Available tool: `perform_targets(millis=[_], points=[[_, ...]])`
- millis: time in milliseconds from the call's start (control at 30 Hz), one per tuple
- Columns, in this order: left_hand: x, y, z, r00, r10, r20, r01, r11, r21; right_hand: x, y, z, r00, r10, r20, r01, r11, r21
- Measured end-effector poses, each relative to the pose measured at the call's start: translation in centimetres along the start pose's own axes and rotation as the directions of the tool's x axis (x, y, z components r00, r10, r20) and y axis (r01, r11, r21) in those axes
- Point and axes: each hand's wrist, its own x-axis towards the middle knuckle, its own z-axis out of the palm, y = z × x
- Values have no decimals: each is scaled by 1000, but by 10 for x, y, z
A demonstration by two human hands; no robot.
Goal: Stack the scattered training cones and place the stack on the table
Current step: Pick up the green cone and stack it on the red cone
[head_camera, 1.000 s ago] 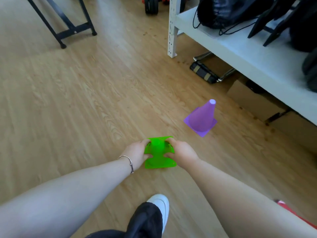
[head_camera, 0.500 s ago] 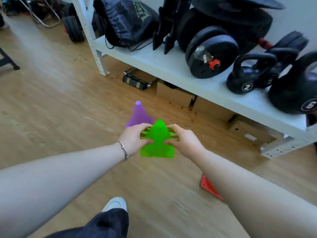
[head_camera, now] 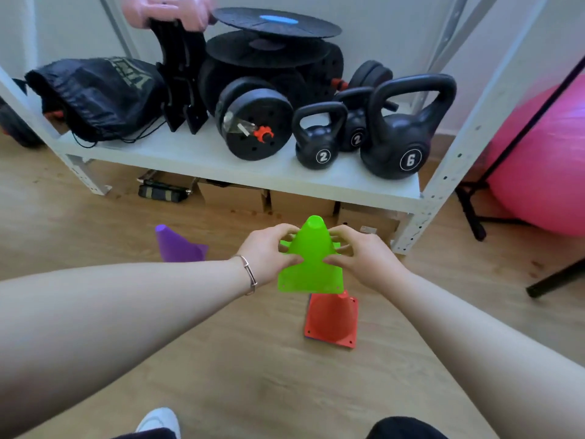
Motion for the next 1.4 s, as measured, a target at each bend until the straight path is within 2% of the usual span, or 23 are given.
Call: perform_targets(millis=[267, 633, 900, 1400], points=[[6, 9, 75, 992, 22, 124, -22, 1000, 2, -34, 74, 9, 994, 109, -16, -109, 994, 28], [11, -53, 145, 978, -24, 206, 21, 1000, 17, -31, 138, 85, 983, 181, 29, -183, 981, 63], [12, -78, 165, 970, -46, 237, 39, 999, 33, -25, 154, 115, 977, 211, 40, -213, 975, 56], [18, -91, 184, 961, -78, 265, 58, 995, 82, -22, 174, 127, 974, 224, 46, -225, 974, 21]])
